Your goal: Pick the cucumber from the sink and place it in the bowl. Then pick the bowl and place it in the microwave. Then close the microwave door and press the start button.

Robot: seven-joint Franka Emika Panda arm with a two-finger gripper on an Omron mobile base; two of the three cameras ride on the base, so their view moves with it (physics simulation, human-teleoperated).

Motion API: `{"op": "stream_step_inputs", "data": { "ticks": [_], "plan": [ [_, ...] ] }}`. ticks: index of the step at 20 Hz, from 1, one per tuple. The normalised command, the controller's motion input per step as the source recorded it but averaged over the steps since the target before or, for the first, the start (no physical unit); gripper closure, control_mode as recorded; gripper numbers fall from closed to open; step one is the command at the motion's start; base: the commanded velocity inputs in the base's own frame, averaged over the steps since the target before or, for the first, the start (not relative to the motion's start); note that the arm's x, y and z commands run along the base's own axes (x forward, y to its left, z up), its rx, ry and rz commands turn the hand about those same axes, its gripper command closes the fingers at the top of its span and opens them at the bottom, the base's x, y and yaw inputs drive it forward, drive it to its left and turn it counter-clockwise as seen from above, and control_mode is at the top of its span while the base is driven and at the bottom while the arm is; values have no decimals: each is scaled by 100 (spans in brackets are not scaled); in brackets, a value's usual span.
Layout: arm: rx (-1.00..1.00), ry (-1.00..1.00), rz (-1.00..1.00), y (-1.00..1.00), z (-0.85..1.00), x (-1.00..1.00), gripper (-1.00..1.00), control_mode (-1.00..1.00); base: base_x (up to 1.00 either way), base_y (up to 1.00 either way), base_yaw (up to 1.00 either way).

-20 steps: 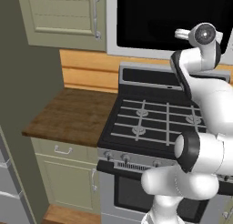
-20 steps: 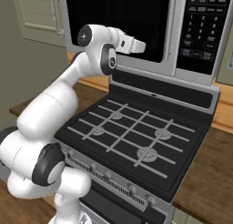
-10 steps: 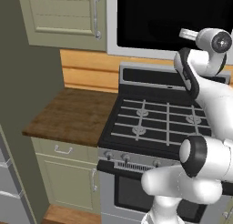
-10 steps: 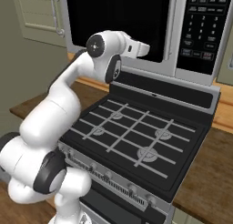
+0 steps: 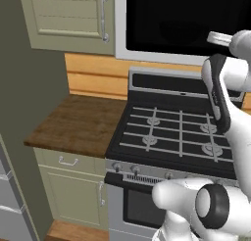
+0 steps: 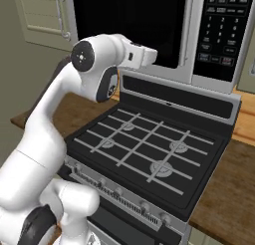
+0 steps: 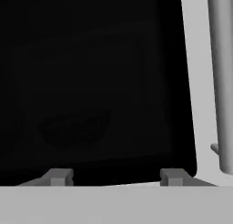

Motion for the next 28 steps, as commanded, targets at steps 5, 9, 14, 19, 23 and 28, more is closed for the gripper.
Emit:
{"op": "stream_step_inputs", "data": {
  "ticks": [5, 9, 14, 19, 23, 28],
  "plan": [
    [-5, -2, 0, 0, -7, -100, 100, -100, 0, 0, 0],
    [0, -1, 0, -29, -2, -77, 100, -100, 0, 0, 0],
    [-1, -1, -5, -39, 0, -40, 100, -100, 0, 0, 0],
    [-8, 0, -15, -6, 0, -26, 100, -100, 0, 0, 0],
    [-14, 6, -13, -8, 0, 2, 100, -100, 0, 0, 0],
    [1, 5, -1, -34, 4, 1, 100, -100, 0, 0, 0]
  ]
}}
